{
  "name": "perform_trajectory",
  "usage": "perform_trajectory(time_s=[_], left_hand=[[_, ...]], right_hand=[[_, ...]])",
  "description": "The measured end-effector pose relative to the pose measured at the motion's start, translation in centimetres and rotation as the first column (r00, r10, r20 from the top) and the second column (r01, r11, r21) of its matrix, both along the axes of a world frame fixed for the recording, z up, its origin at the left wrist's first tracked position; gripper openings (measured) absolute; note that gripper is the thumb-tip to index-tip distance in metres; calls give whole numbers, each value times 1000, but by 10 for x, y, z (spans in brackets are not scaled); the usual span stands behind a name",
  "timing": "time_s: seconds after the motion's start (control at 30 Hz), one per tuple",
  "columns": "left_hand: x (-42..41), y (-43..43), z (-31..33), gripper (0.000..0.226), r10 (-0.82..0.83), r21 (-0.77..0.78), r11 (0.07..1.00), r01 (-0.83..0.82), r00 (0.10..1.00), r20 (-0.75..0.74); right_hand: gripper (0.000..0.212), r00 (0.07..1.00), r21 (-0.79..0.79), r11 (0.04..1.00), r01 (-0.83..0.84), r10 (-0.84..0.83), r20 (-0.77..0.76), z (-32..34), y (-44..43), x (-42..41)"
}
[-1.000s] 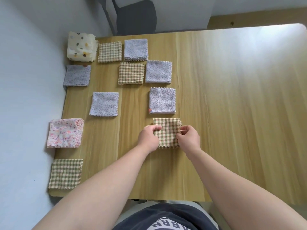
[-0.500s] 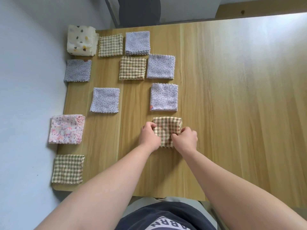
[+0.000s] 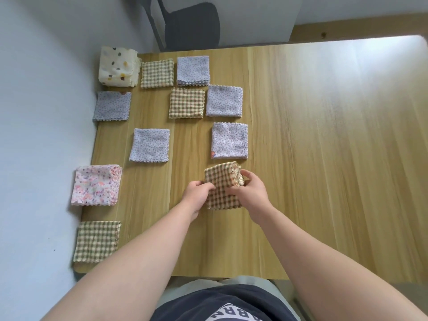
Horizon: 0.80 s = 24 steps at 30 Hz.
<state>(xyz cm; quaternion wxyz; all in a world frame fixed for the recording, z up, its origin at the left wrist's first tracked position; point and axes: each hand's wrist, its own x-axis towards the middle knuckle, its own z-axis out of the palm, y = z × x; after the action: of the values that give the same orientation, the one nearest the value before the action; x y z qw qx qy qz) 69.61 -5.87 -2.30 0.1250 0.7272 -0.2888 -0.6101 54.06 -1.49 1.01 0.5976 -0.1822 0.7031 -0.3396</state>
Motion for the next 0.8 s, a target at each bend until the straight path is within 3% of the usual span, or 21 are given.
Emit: perform_trajectory(time_s=[0.13, 0.23, 0.43, 0.6, 0.7, 0.8], left_hand=[[21, -15, 14, 34, 75, 151, 988, -36, 962, -262], [39, -31, 19, 33, 133, 188, 980, -67, 923, -362], [81, -77, 34, 45, 159, 46, 987, -153, 910, -383], [105, -124, 42, 61, 123, -41, 987, -153, 903, -411], [115, -153, 43, 60, 93, -69, 989, -132, 908, -409], [119, -175, 41, 54, -3, -174, 983, -54, 950, -312]], right_hand=[[79, 998, -53, 998, 24, -21, 59, 13, -18, 19], [77, 998, -108, 993, 44, -38, 54, 19, -36, 33], [64, 992, -130, 991, 0, -17, -128, 31, -67, 69], [31, 955, -129, 991, -41, 1, -297, 34, -99, 99], [23, 922, -103, 994, -29, -13, -387, 30, -122, 109], [20, 889, -106, 994, -32, -20, -458, 26, -146, 113]])
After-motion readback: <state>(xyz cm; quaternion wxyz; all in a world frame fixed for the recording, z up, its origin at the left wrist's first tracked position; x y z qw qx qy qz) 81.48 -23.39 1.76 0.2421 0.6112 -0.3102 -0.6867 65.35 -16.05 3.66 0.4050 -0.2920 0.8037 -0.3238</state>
